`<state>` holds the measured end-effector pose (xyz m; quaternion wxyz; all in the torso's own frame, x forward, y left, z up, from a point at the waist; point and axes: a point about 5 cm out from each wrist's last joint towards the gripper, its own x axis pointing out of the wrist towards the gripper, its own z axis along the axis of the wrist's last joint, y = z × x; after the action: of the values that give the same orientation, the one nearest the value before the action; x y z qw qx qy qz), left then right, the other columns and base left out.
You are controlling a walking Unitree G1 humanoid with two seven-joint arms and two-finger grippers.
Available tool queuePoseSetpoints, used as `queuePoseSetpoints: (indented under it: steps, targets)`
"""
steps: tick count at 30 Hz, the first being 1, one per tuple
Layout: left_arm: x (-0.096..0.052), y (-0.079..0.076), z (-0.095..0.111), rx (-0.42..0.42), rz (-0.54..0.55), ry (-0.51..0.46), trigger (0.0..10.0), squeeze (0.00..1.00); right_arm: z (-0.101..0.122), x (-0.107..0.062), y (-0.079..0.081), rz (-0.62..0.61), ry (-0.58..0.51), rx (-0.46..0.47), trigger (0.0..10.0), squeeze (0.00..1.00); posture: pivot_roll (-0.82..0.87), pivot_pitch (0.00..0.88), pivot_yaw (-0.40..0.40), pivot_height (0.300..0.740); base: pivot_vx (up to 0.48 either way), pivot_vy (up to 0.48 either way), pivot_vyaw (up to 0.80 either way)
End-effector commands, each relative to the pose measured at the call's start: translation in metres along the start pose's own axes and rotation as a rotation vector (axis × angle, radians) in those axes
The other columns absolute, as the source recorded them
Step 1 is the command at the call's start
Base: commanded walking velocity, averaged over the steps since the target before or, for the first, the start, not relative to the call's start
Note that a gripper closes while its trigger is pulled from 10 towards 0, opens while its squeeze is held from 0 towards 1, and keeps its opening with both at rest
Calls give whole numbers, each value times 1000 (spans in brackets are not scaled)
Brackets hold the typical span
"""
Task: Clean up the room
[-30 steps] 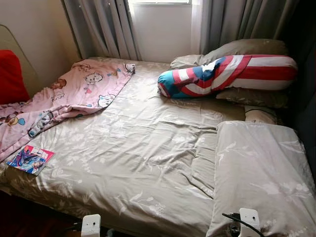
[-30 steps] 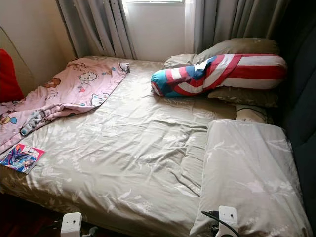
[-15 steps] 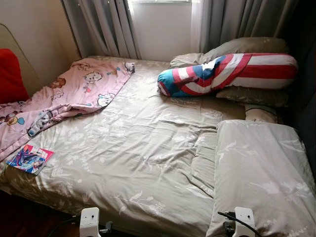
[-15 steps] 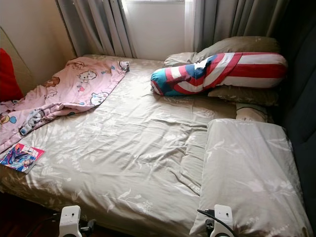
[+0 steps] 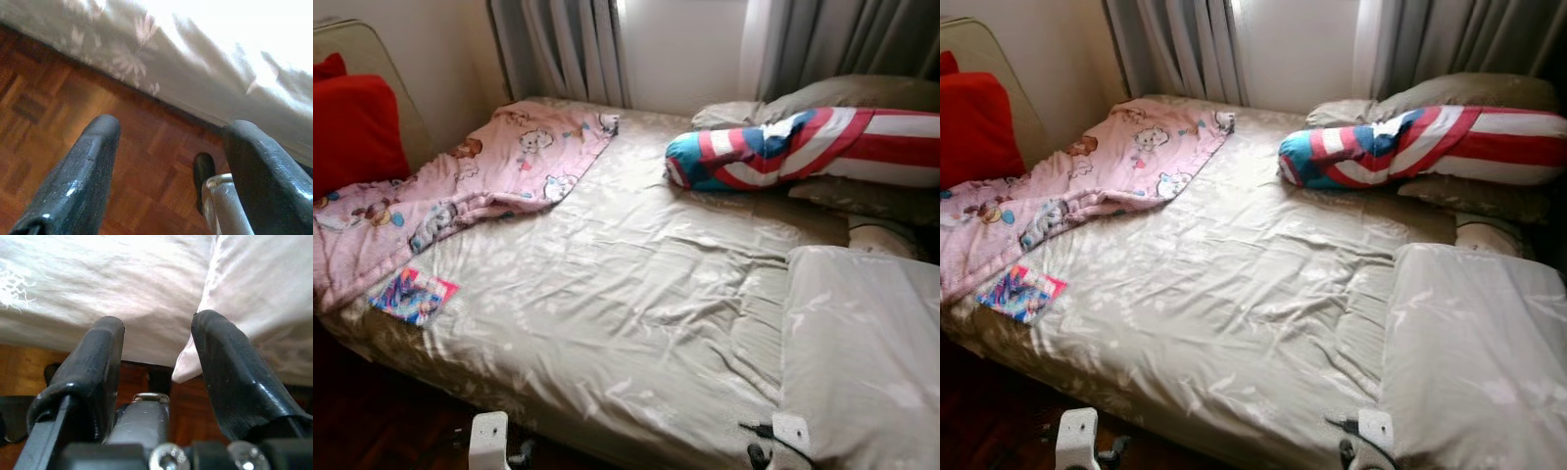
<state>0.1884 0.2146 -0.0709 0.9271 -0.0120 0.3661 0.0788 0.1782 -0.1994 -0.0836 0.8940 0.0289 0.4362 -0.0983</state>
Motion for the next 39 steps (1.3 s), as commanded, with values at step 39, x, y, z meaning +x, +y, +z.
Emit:
queuePoseSetpoints:
  steps: [39]
  targets:
    - [2, 4, 7, 9, 3, -7, 10000, 0, 2, 1, 1, -16, 3, 57, 10000, 0, -40, 72, 61, 740, 0, 359, -20]
